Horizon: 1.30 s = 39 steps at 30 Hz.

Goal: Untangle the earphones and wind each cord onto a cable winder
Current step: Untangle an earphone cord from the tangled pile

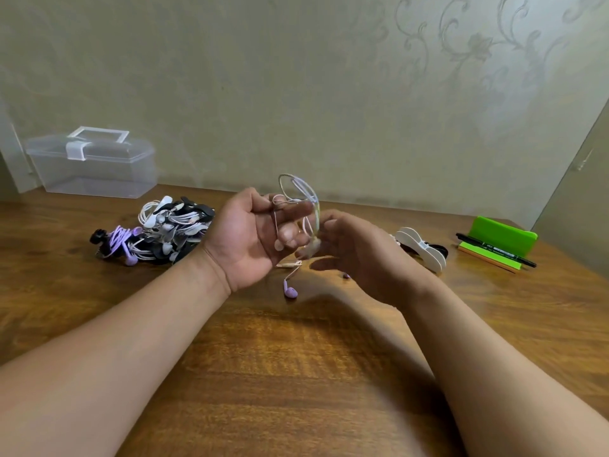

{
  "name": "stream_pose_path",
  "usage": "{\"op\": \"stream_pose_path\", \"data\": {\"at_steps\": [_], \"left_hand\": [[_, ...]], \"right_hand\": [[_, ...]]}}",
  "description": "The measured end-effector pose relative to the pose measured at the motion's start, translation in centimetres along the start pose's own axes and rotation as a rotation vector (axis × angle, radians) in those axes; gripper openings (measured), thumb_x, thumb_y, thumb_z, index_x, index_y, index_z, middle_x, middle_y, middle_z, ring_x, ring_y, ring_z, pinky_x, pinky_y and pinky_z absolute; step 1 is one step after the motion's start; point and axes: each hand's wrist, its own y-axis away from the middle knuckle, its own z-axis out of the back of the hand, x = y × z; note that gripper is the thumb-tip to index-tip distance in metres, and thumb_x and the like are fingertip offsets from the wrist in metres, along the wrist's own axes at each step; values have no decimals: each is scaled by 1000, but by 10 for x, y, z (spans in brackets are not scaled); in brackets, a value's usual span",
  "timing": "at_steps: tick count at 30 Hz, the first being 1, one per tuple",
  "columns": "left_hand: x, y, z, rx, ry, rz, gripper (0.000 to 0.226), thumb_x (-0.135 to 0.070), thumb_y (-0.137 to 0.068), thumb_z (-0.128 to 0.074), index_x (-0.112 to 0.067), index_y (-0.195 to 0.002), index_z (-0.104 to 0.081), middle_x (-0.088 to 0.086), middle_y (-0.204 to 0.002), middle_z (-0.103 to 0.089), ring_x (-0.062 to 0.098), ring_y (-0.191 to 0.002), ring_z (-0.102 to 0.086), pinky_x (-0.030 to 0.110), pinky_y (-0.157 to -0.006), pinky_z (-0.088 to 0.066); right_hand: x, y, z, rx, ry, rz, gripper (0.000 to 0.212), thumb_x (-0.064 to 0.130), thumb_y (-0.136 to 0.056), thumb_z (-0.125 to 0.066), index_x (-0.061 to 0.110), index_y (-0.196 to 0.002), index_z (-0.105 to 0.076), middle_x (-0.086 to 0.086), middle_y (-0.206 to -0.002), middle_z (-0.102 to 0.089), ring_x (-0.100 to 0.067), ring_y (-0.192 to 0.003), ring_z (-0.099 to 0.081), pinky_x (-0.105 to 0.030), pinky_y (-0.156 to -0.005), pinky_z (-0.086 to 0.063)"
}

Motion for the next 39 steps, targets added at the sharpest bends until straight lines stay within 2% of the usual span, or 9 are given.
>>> {"op": "stream_pose_path", "data": {"at_steps": [6, 11, 16, 19, 22, 25, 29, 35, 39], "left_hand": [[1, -5, 12, -114, -115, -1, 24, -19, -105, -41, -8, -114, -60, 15, -113, -71, 15, -65, -63, 25, -60, -51], [18, -12, 14, -269, -787, -224, 12, -25, -99, -61, -28, -111, -65, 2, -111, -71, 20, -95, -68, 31, -76, -50], [24, -7, 7, -196, -935, -195, 25, -41, -95, -70, -19, -107, -70, 3, -105, -73, 18, -94, -70, 32, -78, -57], [27, -4, 7, -164, -1069, -253, 10, -25, -95, -73, -15, -96, -73, 2, -92, -77, 15, -83, -72, 40, -79, -59], [26, -3, 5, -136, -989, -250, 21, -33, -97, -70, -15, -87, -71, 14, -95, -75, 18, -80, -66, 49, -82, -57], [25, 2, -1, -94, -977, -223, 32, -52, -92, -72, -21, -88, -70, 9, -93, -77, 13, -79, -64, 38, -78, -53], [26, -1, -2, -117, -831, -226, 9, -24, -99, -68, -20, -97, -75, -6, -87, -74, 2, -81, -65, 25, -75, -50], [18, -1, -1, -68, -597, -122, 35, -43, -94, -67, -20, -119, -75, 5, -115, -73, 19, -108, -64, 47, -104, -46], [15, -2, -1, -123, -533, -189, 24, -30, -104, -59, -11, -113, -73, 8, -111, -74, 21, -102, -64, 50, -97, -45]], "right_hand": [[-3, 0, 2, -51, 9, -46, 20, 21, -107, -57, 8, -95, -68, -13, -85, -70, -20, -72, -63, -28, -63, -49], [-1, 0, 6, -170, -25, -21, 24, 29, -105, -60, 8, -93, -67, -15, -85, -62, -18, -66, -61, -26, -58, -46], [-2, -4, 8, -214, -42, 24, 12, 16, -105, -61, 7, -102, -69, -15, -87, -63, -22, -72, -63, -30, -63, -49], [-1, -4, 8, -212, -36, 43, 10, 8, -103, -59, 6, -107, -68, -16, -88, -66, -22, -73, -62, -28, -59, -49], [-2, -4, 9, -254, -8, 69, 8, 5, -101, -61, 6, -105, -68, -12, -83, -69, -23, -74, -65, -34, -71, -54], [0, -3, 8, -238, -20, 102, 10, 12, -96, -72, 7, -104, -68, -12, -83, -68, -22, -73, -64, -36, -74, -53], [4, -1, 7, -191, -49, 141, 29, 26, -90, -73, 7, -112, -71, -16, -94, -68, -26, -80, -66, -41, -84, -53], [17, 7, 1, -41, -67, 164, 26, 6, -101, -58, 9, -126, -66, -1, -86, -74, -16, -76, -71, -32, -77, -58], [15, 5, -6, -45, -87, 143, 25, 6, -98, -66, 5, -121, -56, -10, -88, -72, -25, -71, -70, -41, -76, -60]]}}
